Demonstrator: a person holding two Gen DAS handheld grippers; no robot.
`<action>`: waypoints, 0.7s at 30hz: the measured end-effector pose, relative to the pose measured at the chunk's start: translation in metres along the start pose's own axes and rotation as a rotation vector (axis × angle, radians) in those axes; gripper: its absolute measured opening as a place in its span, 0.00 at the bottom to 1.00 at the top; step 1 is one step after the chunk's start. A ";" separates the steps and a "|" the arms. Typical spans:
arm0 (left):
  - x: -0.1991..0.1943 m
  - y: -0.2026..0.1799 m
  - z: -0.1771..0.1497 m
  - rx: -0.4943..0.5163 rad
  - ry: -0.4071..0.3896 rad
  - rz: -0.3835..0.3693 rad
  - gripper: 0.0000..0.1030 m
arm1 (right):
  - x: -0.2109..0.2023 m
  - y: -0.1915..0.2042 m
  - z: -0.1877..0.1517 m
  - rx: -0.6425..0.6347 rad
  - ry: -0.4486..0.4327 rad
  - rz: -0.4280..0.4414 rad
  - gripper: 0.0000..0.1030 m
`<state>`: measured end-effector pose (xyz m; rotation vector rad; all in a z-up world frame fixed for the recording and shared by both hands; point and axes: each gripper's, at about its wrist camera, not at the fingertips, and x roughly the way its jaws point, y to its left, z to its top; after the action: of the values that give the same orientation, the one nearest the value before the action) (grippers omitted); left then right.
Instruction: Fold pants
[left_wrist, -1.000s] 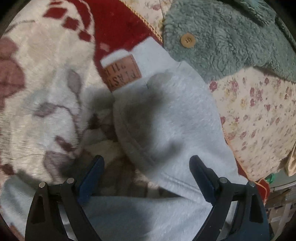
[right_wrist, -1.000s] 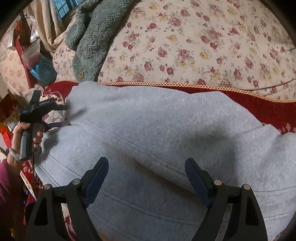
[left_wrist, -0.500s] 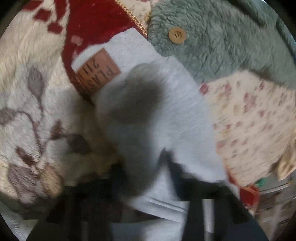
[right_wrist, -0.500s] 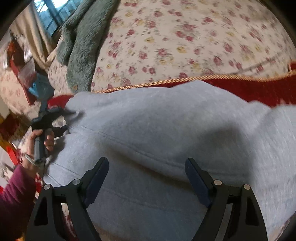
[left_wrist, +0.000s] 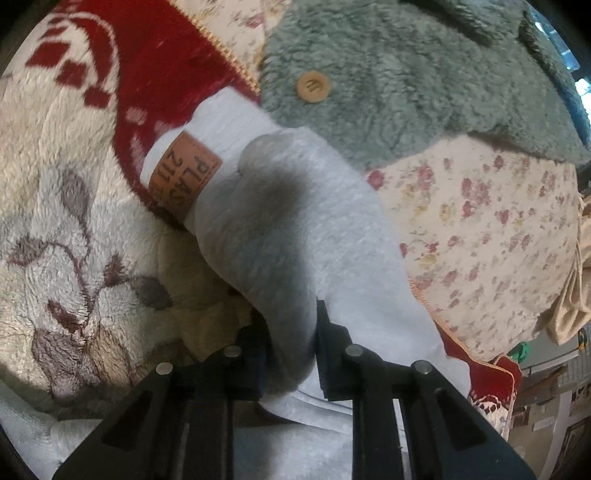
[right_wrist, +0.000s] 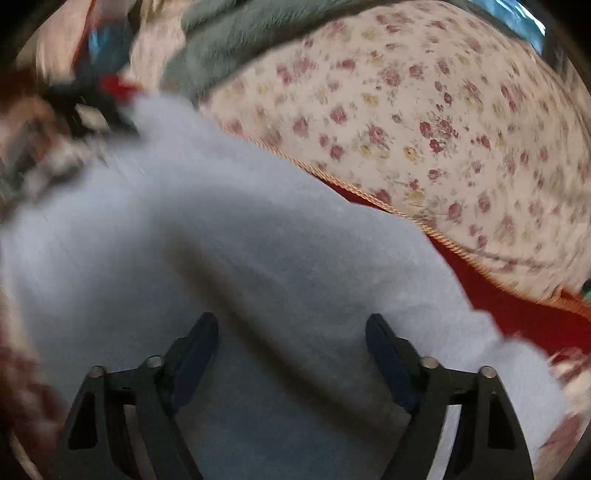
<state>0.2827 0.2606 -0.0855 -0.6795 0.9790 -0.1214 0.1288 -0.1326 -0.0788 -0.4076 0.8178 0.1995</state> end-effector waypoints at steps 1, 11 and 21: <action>-0.008 0.001 0.001 0.008 -0.003 0.001 0.19 | 0.004 -0.012 0.002 0.060 0.009 0.052 0.47; -0.053 -0.007 -0.007 0.037 -0.031 -0.018 0.18 | -0.015 -0.042 0.016 0.209 -0.028 0.162 0.14; -0.107 -0.035 -0.019 0.062 -0.082 -0.048 0.18 | -0.073 -0.058 0.020 0.243 -0.124 0.152 0.13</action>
<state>0.2135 0.2655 0.0054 -0.6461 0.8767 -0.1645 0.1128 -0.1779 0.0034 -0.1034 0.7406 0.2611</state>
